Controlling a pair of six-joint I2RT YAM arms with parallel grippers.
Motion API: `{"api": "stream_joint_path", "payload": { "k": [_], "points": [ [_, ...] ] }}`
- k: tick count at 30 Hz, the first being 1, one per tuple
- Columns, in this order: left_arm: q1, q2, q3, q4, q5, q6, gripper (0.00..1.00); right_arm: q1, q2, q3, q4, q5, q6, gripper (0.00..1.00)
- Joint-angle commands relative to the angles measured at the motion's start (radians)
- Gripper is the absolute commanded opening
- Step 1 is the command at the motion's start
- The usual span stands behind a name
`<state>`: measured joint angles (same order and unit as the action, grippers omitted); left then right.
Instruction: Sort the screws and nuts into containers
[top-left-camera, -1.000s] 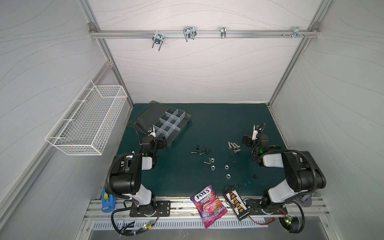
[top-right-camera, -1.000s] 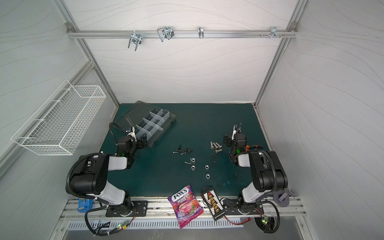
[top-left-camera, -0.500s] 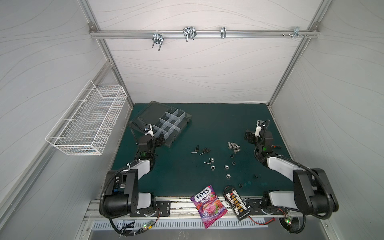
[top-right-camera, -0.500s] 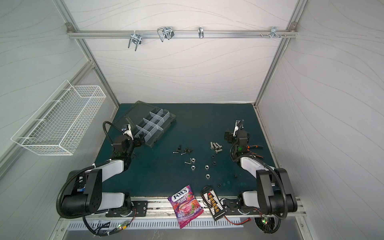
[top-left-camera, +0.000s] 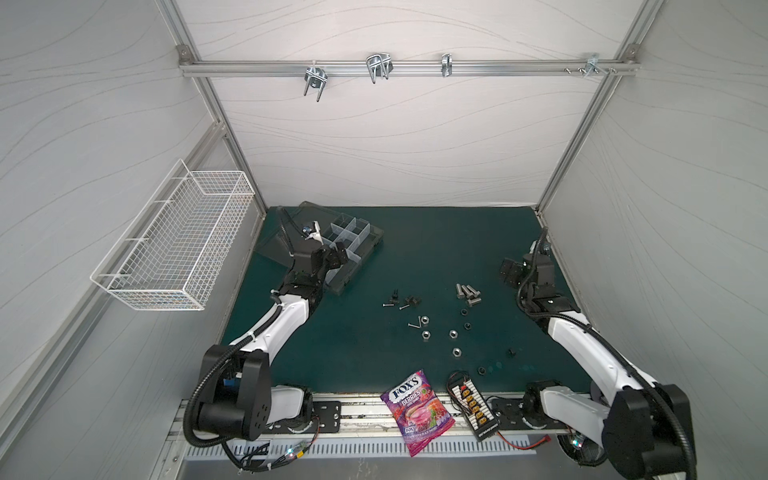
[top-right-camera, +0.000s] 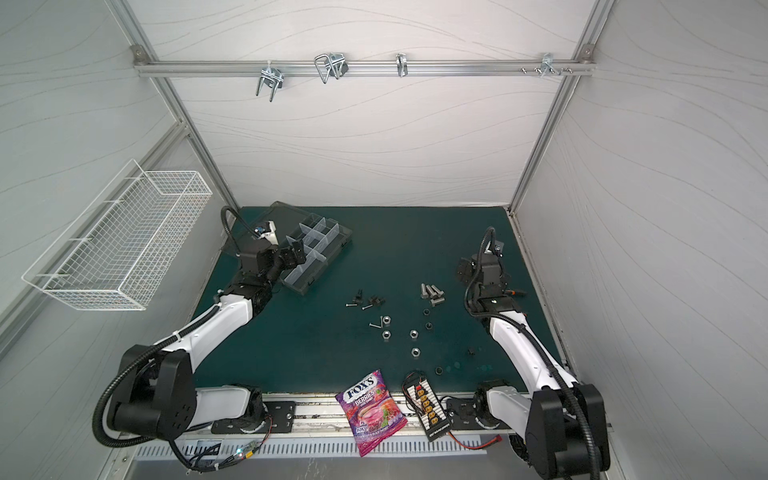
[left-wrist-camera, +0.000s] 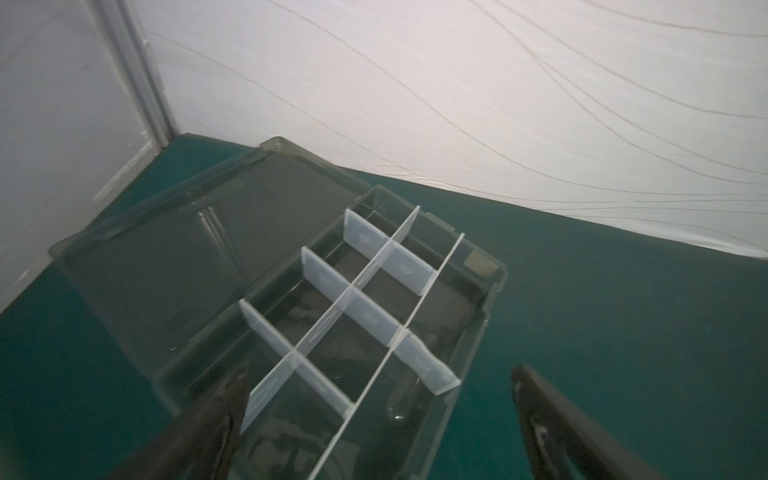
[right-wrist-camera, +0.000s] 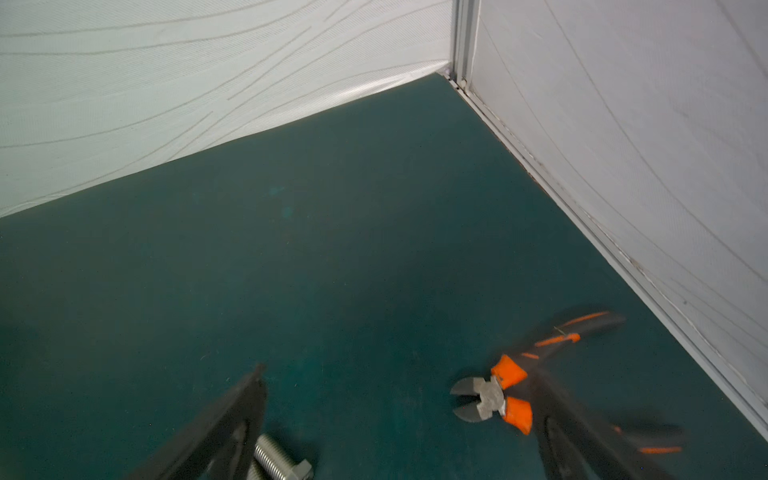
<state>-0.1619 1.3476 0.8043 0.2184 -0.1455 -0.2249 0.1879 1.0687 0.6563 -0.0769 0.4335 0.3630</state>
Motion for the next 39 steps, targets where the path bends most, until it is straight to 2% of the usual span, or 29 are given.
{"api": "stream_joint_path", "payload": {
  "k": [1, 5, 14, 20, 24, 35, 39],
  "points": [
    [-0.048, 0.083, 0.137, -0.169, 0.000, -0.044, 0.99, 0.008, -0.053, 0.025, -0.177, 0.010, 0.073, 0.99],
    [-0.092, 0.176, 0.258, -0.257, 0.008, -0.051, 0.99, 0.009, -0.074, 0.030, -0.249, -0.012, 0.061, 0.99],
    [-0.114, 0.382, 0.482, -0.407, 0.055, -0.041, 0.99, 0.010, -0.001, 0.147, -0.454, -0.079, 0.039, 0.99],
    [-0.132, 0.569, 0.686, -0.552, 0.068, -0.006, 0.98, 0.009, 0.017, 0.170, -0.471, -0.129, 0.050, 0.99],
    [-0.150, 0.671, 0.817, -0.617, 0.064, 0.036, 0.85, 0.013, 0.016, 0.172, -0.468, -0.149, 0.051, 0.99],
    [-0.169, 0.883, 1.049, -0.742, 0.066, 0.090, 0.59, 0.016, 0.037, 0.193, -0.474, -0.151, 0.043, 0.99],
    [-0.169, 0.962, 1.157, -0.808, 0.072, 0.124, 0.55, 0.021, 0.047, 0.209, -0.478, -0.154, 0.040, 0.99]
  ]
}}
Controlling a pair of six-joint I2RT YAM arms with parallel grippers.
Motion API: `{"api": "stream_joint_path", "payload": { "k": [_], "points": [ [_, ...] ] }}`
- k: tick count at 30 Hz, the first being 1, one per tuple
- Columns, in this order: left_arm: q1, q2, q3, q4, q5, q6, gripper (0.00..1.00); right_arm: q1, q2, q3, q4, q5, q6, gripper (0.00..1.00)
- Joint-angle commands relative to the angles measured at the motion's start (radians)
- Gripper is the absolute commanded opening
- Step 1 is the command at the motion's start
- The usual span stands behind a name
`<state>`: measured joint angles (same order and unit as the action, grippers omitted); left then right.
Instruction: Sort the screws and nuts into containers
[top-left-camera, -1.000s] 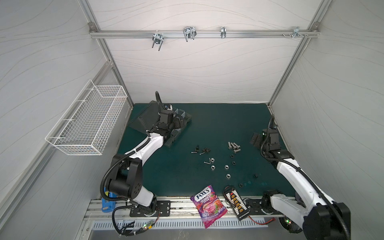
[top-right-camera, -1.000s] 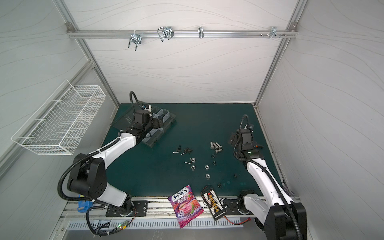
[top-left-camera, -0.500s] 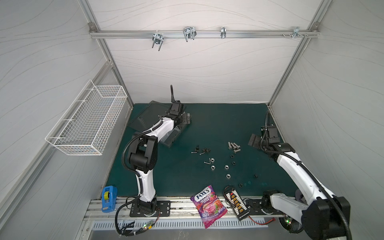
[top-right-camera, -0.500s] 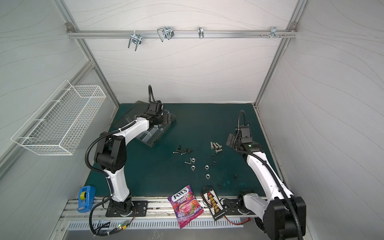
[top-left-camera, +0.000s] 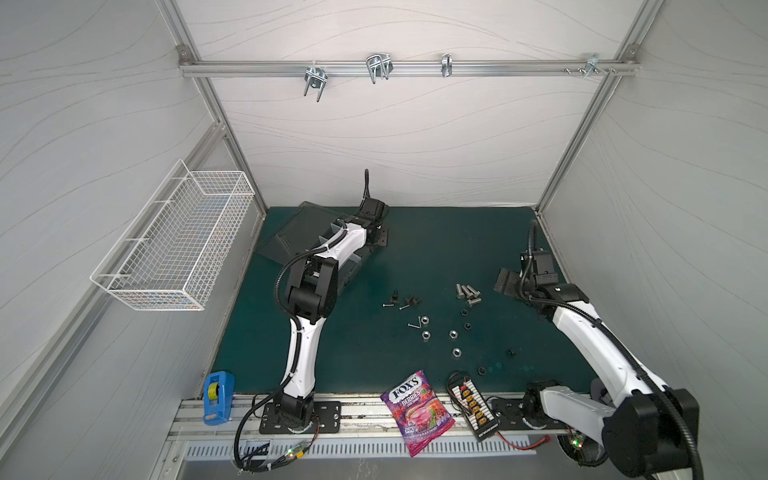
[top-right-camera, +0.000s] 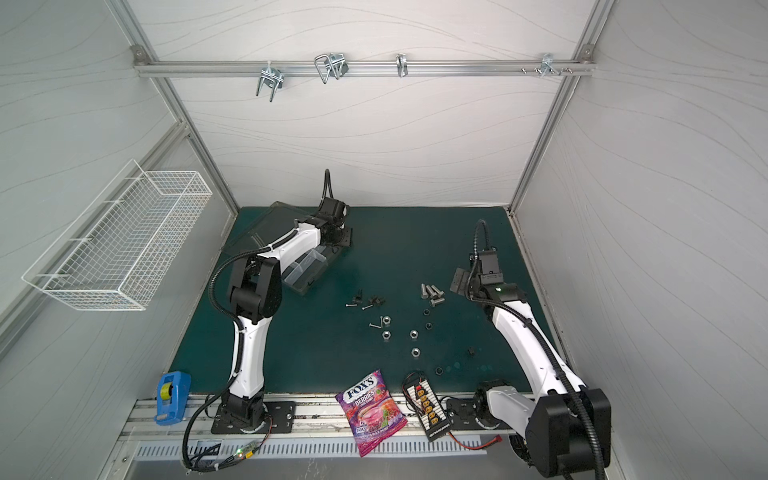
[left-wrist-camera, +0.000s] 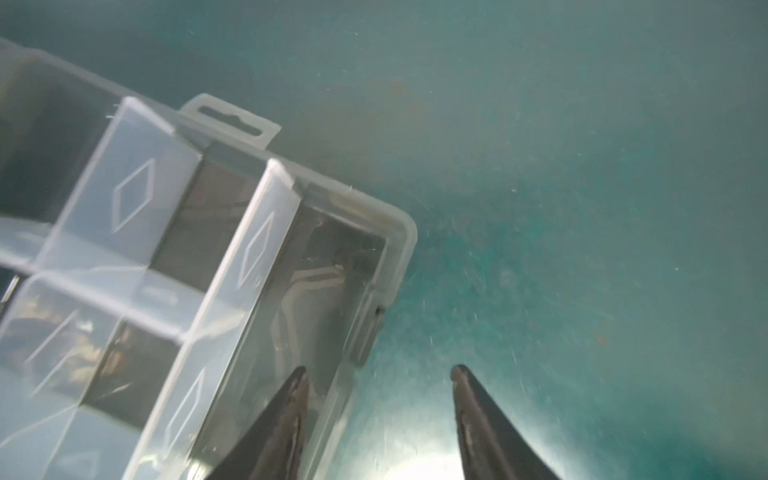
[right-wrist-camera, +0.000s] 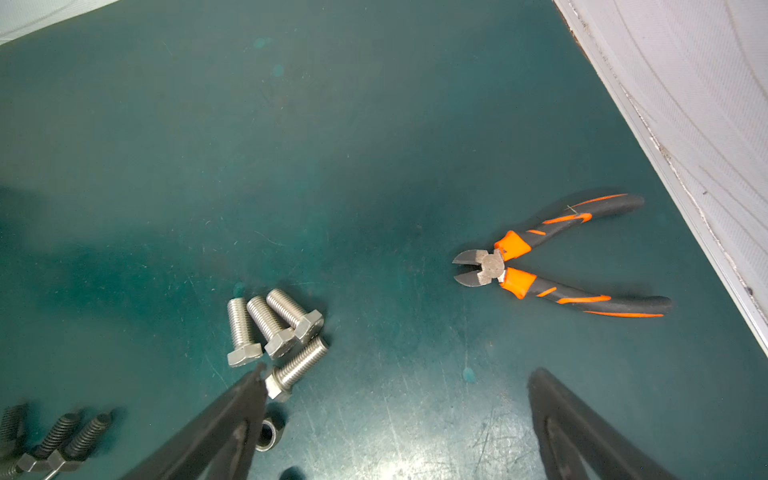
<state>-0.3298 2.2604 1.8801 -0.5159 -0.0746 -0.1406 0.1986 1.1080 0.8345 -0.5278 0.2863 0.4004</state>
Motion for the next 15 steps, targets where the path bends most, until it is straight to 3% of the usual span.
{"api": "stream_joint_path", "payload": {
  "k": [1, 6, 15],
  "points": [
    [-0.001, 0.066, 0.102, -0.091, 0.005, 0.047, 0.54, 0.013, 0.011, 0.034, -0.027, -0.006, 0.002, 0.99],
    [-0.003, 0.132, 0.188, -0.152, 0.027, 0.094, 0.45, 0.015, 0.012, 0.052, -0.038, 0.003, -0.004, 0.99],
    [-0.035, 0.128, 0.189, -0.150, 0.070, 0.237, 0.16, 0.016, 0.002, 0.061, -0.079, 0.019, 0.008, 0.99]
  ]
}}
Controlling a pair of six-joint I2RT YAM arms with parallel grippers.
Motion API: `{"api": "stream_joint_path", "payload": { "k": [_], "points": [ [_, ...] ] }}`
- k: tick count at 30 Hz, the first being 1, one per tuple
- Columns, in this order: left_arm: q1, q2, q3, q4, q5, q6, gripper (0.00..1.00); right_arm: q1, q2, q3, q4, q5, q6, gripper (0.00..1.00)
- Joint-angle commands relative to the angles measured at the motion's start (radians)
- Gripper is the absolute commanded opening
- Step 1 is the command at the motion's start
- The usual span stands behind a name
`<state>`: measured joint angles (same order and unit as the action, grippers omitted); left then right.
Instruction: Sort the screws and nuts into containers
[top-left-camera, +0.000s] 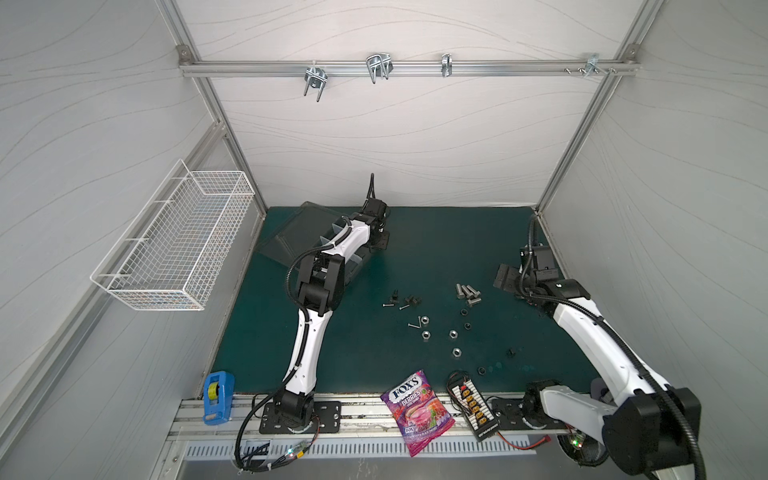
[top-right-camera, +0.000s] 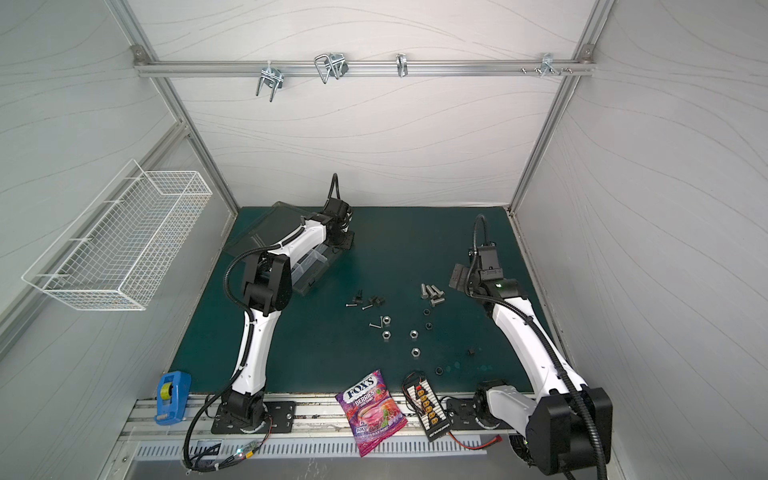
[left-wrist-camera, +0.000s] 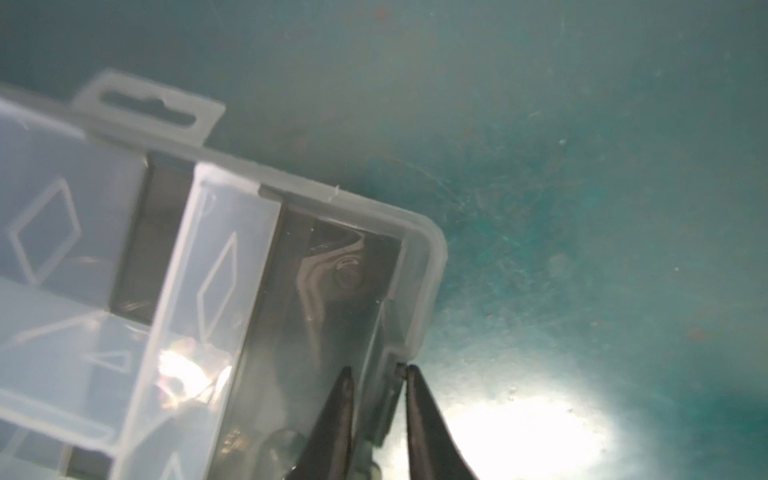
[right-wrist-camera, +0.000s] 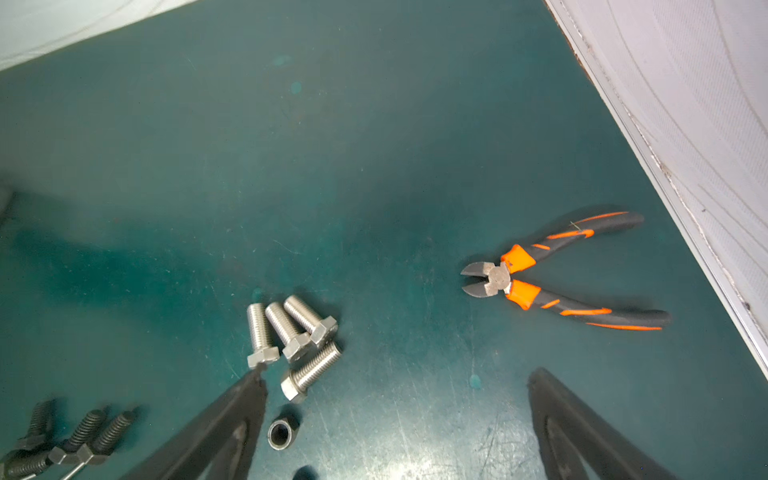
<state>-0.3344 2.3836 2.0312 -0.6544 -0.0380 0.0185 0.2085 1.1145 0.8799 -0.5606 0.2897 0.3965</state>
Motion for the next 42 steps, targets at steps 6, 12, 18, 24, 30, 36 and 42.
{"api": "stream_joint_path", "payload": {
  "k": [6, 12, 18, 24, 30, 36, 42],
  "points": [
    [-0.084, -0.011, 0.022, -0.004, 0.037, 0.179, 0.03, 0.007, -0.011, 0.024, -0.116, 0.038, 0.021, 0.99],
    [-0.153, -0.062, -0.057, 0.073, 0.034, 0.268, 0.00, 0.005, -0.016, 0.007, -0.167, 0.029, 0.067, 0.99],
    [-0.207, -0.076, -0.122, 0.149, 0.023, 0.430, 0.00, 0.007, -0.035, -0.041, -0.153, -0.021, 0.112, 0.99],
    [-0.248, -0.122, -0.239, 0.245, 0.083, 0.580, 0.00, 0.011, -0.049, -0.059, -0.163, -0.032, 0.137, 0.99],
    [-0.255, -0.123, -0.292, 0.313, 0.147, 0.665, 0.00, 0.015, -0.024, -0.067, -0.175, -0.051, 0.144, 0.99],
    [-0.255, -0.135, -0.295, 0.264, 0.323, 0.690, 0.02, 0.035, 0.061, -0.047, -0.187, -0.081, 0.137, 0.99],
    [-0.254, -0.134, -0.275, 0.228, 0.362, 0.699, 0.16, 0.085, 0.143, -0.024, -0.174, -0.095, 0.139, 0.99]
  ]
}}
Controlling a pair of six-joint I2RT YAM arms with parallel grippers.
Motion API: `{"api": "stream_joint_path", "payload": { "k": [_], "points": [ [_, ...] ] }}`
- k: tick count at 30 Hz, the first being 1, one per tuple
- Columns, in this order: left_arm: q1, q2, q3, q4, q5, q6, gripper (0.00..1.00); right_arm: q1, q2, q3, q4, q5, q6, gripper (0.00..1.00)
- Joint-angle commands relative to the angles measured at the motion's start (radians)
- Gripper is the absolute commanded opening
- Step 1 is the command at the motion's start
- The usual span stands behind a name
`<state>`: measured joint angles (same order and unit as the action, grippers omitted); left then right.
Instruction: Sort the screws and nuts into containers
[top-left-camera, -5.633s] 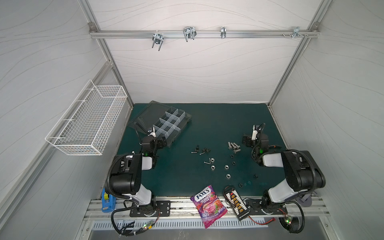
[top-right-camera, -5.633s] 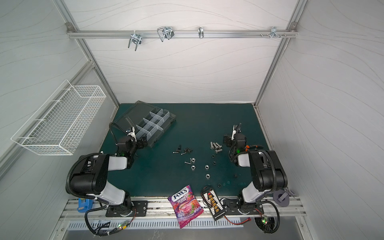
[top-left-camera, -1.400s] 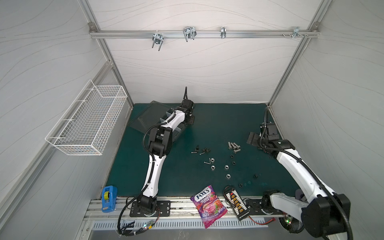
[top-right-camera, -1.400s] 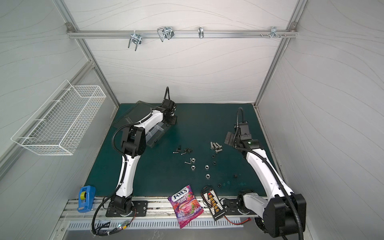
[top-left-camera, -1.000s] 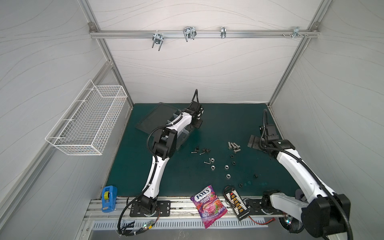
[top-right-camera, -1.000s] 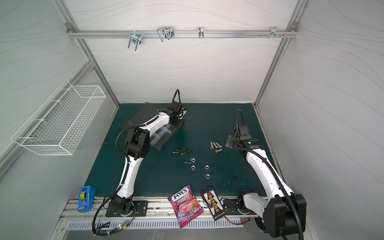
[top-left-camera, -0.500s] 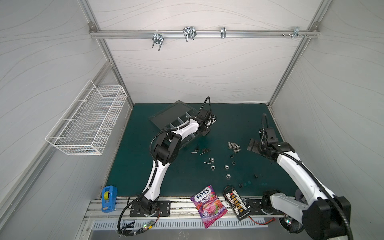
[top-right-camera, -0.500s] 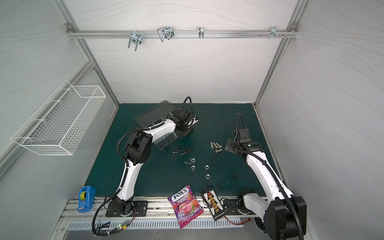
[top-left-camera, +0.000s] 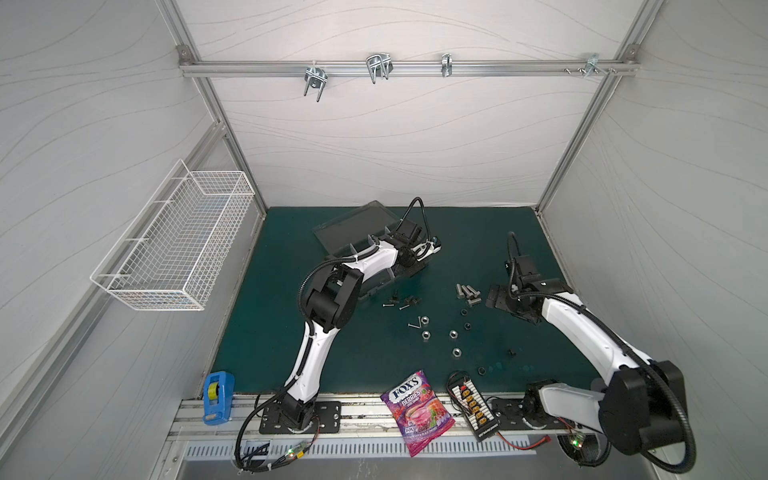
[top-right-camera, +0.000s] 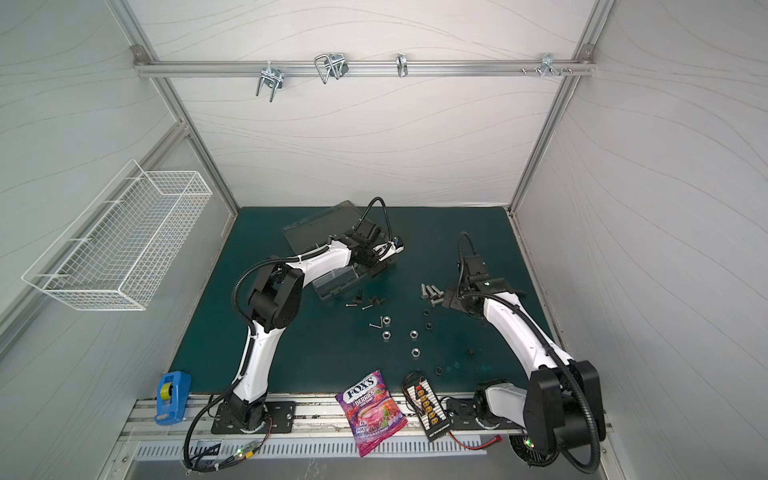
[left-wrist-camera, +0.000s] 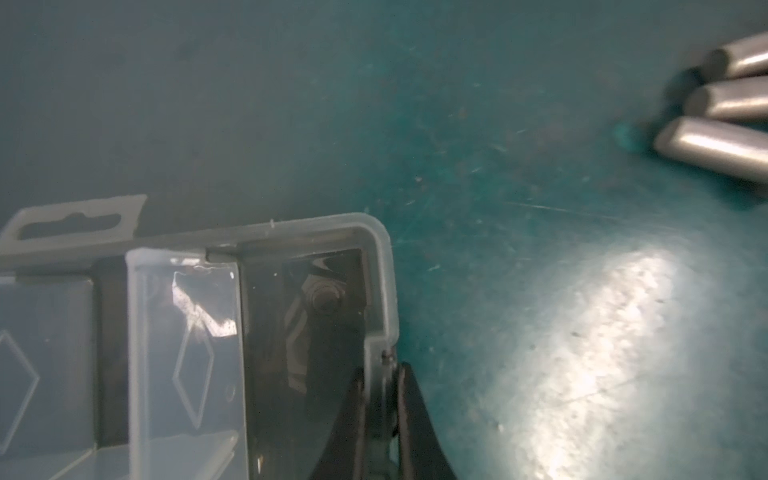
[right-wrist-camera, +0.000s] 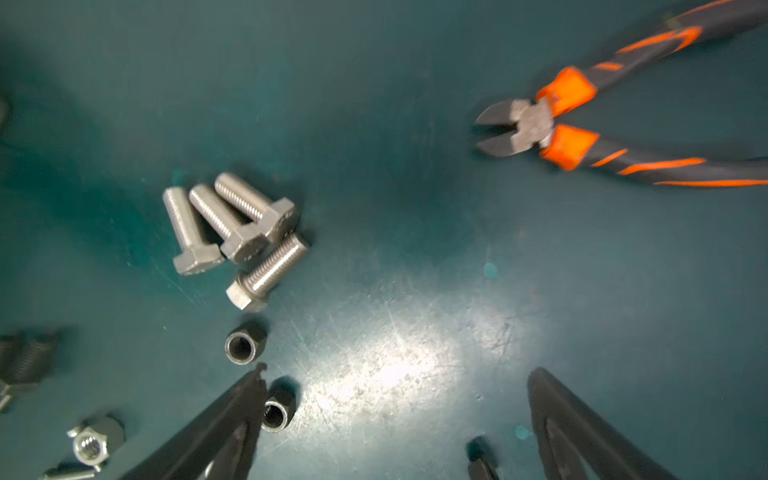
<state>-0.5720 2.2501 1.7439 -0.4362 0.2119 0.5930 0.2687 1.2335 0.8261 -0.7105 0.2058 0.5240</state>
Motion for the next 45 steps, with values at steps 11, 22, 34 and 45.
{"api": "stream_joint_path", "payload": {
  "k": [11, 22, 34, 45],
  "points": [
    [-0.005, -0.050, 0.015, 0.026, 0.045, 0.090, 0.44, 0.123, 0.159, 0.091, -0.004, -0.005, 0.018, 0.91],
    [-0.005, -0.281, -0.015, 0.049, -0.150, -0.219, 0.59, 0.170, 0.194, 0.119, -0.001, 0.022, 0.041, 0.93],
    [-0.059, -0.544, -0.428, -0.004, -0.347, -1.124, 0.55, 0.169, 0.164, 0.127, -0.002, 0.071, 0.017, 0.99],
    [-0.110, -0.504, -0.563, 0.013, -0.413, -1.182, 0.49, 0.169, 0.144, 0.123, 0.005, 0.081, 0.010, 0.99]
  ]
}}
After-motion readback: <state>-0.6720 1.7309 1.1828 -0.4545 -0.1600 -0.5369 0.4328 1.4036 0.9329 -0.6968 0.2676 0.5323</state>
